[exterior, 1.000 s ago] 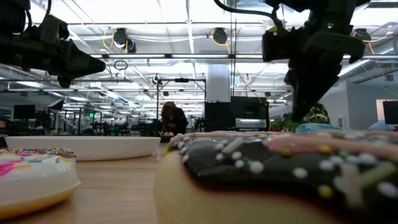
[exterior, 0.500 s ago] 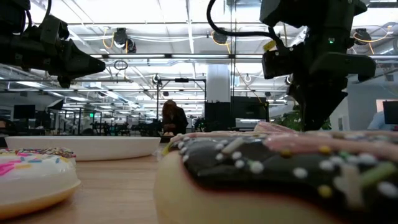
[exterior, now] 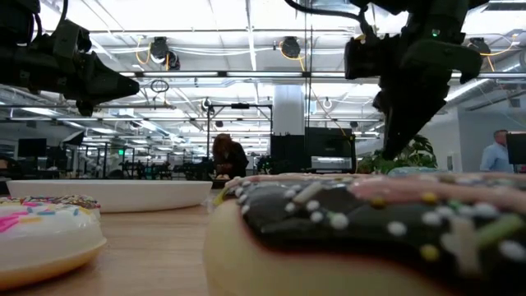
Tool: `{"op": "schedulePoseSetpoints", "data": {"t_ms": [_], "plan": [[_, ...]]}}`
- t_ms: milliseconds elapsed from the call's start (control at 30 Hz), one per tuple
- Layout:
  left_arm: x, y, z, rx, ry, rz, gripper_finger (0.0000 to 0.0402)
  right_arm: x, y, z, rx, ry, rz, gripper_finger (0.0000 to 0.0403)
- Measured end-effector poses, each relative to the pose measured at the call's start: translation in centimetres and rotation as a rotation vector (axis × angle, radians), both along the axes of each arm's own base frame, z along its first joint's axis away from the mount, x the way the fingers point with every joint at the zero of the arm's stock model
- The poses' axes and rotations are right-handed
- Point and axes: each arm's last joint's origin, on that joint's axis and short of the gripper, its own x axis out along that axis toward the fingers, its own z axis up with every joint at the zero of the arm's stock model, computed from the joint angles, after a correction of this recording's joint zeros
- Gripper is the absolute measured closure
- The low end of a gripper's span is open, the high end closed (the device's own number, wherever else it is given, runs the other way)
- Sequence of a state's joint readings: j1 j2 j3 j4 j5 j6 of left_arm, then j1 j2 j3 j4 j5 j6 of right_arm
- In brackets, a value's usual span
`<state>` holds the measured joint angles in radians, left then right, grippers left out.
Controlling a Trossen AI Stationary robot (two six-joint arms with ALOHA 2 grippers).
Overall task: Pick & Place donuts
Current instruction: Put the big black donut on the gray plate
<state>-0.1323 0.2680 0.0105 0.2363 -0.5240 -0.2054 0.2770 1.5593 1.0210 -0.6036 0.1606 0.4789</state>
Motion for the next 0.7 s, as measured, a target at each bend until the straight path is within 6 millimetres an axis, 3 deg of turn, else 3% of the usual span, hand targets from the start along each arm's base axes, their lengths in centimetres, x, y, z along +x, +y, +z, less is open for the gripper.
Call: {"op": "schedulePoseSetpoints", "data": {"t_ms": [133, 267, 500, 700], "plan": [[0.0, 0.0, 0.0, 0.0, 0.001, 0.001, 0.035, 1.2, 1.3, 0.8, -0.003, -0.166, 0.09, 0.0402], [0.0, 0.0, 0.0, 0.0, 0.001, 0.001, 0.035, 2.3, 3.5, 3.3, 0.015, -0.302, 0.198, 0.0402], [0.0, 0.0, 0.0, 0.0, 0.0, 0.001, 0.035, 2.9, 7.3, 7.2, 0.071, -0.35, 0.294, 0.0403], [0.0, 0.0, 0.0, 0.0, -0.002, 0.001, 0.035, 5.4, 12.1, 7.8, 0.096, -0.331, 0.406, 0.0403]]}}
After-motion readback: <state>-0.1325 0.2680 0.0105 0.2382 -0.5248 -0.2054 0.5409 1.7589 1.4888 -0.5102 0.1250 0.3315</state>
